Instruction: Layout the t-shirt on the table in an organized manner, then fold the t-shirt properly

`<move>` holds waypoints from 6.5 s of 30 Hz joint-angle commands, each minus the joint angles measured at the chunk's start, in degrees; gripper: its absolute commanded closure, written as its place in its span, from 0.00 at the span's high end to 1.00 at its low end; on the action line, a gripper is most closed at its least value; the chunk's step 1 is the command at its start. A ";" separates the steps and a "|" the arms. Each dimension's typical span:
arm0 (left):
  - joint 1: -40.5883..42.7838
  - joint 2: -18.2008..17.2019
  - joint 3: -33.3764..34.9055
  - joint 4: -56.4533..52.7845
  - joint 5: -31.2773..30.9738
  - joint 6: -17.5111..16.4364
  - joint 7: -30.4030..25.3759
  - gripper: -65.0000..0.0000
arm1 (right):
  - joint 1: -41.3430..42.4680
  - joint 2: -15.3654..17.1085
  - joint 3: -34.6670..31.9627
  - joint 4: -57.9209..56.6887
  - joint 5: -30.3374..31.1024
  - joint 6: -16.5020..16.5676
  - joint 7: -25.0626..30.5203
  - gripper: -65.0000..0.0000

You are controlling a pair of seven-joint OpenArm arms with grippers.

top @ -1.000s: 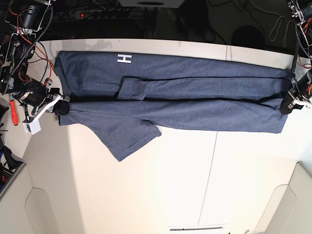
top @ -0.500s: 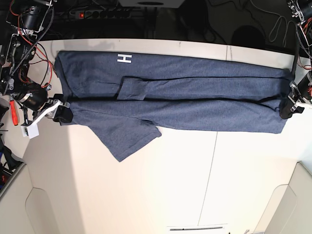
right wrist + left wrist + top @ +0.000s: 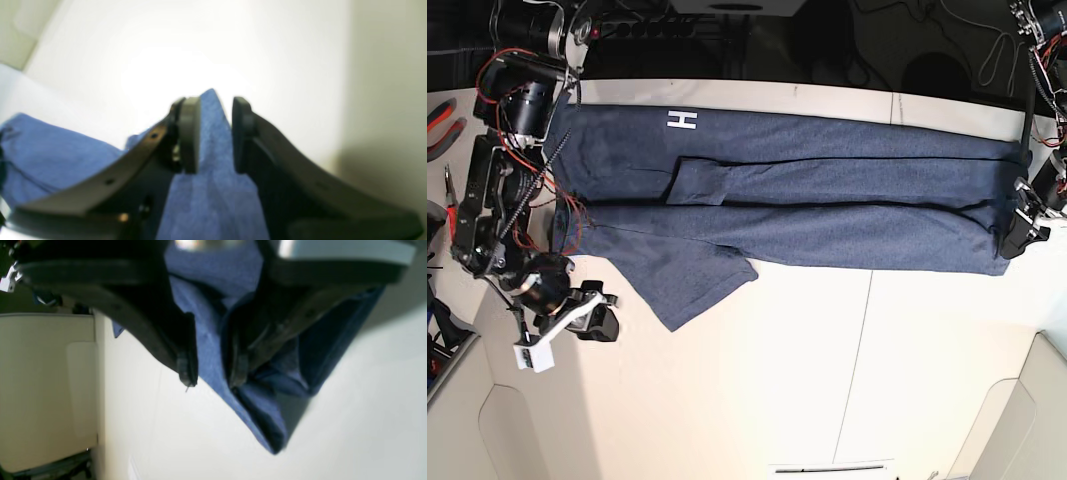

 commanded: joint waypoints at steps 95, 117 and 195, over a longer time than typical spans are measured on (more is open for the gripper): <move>-0.79 -0.79 -0.31 1.01 0.90 -0.95 -0.61 0.46 | -17.99 -6.67 -19.69 21.14 7.56 -2.86 -0.98 0.22; -0.79 -0.79 -0.31 1.01 0.87 -0.95 -0.59 0.46 | -21.11 -9.38 -19.82 17.42 -29.38 -26.10 3.39 0.00; -0.79 -0.79 -0.31 1.01 0.85 -0.95 -0.17 0.46 | -33.40 -7.39 -38.56 24.90 -13.29 -10.73 -0.52 0.00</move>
